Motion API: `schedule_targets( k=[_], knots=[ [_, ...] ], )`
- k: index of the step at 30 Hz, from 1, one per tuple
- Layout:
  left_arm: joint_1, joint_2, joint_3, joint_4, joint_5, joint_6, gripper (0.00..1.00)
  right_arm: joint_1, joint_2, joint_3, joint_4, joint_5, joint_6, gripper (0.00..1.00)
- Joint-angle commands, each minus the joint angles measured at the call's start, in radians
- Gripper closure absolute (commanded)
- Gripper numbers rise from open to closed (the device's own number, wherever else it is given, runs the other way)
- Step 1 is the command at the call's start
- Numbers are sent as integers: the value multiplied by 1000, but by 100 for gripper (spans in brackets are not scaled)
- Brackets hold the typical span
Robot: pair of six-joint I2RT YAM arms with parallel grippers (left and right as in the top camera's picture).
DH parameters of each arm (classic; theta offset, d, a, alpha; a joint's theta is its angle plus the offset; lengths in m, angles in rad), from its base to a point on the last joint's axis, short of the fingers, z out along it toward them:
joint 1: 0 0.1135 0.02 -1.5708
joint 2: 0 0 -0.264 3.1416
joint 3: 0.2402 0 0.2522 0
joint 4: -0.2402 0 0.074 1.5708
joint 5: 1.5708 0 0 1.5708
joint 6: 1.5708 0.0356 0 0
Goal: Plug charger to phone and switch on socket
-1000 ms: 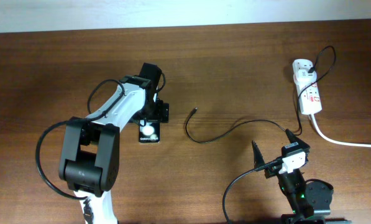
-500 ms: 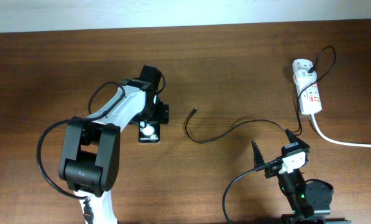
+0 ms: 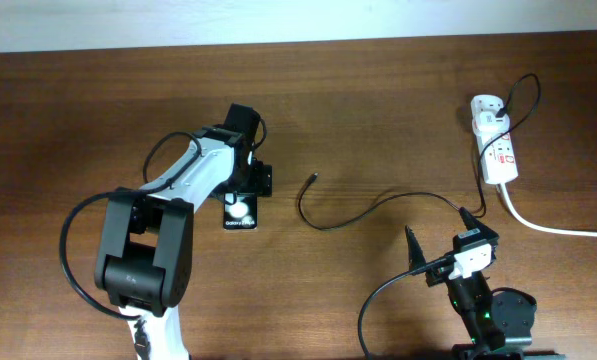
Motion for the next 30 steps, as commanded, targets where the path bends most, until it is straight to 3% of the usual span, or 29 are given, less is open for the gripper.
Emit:
schedule_targets(
  k=[1, 4, 10, 16, 30],
  knots=[
    [1, 18, -27, 11, -10, -14, 10, 6, -8, -5, -6, 8, 7, 1],
    [2, 18, -58, 26, -10, -14, 11, 6, -8, -5, -6, 8, 7, 1],
    [2, 18, -59, 39, -10, -14, 22, 6, -8, -5, -6, 8, 7, 1],
    [2, 18, -49, 30, -10, -13, 22, 6, -8, -5, -6, 8, 7, 1],
    [2, 18, 141, -159, -9, -13, 22, 6, -8, -5, -6, 8, 7, 1]
  ],
)
